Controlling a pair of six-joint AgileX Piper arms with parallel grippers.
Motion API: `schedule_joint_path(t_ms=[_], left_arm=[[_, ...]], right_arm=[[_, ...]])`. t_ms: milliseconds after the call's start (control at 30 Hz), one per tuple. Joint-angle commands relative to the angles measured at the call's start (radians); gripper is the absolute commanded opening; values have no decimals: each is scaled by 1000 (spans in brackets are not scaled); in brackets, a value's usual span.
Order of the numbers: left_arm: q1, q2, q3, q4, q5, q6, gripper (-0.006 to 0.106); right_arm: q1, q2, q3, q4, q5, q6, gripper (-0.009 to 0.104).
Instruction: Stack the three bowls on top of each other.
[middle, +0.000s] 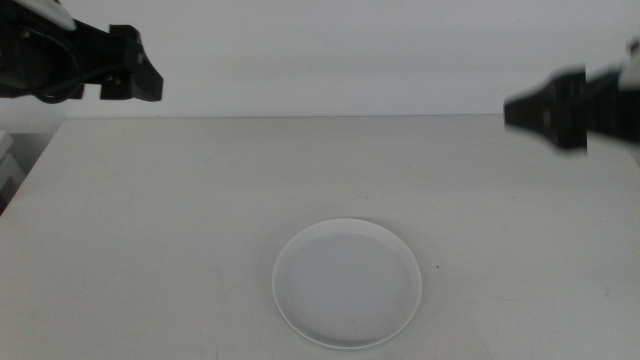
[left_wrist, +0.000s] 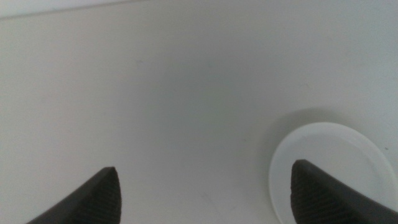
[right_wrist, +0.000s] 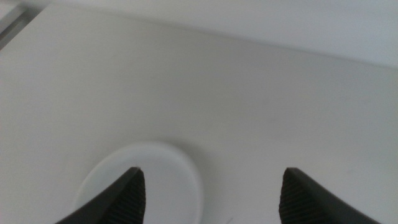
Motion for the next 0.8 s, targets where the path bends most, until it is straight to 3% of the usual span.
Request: schedule_joint_path(t_ms=[0, 200, 300, 767], left_arm=[[1, -46, -25, 21, -73, -19, 105], [1, -124, 34, 87, -142, -38, 105], [1, -199, 128, 87, -224, -38, 105], [-1, -608, 746, 75, -750, -36, 105]], right_arm=[[-68, 34, -109, -30, -37, 13, 54], [-333, 44, -150, 23, -14, -29, 54], [-407, -1, -108, 40, -13, -56, 54], [-341, -563, 414, 30, -238, -242, 54]])
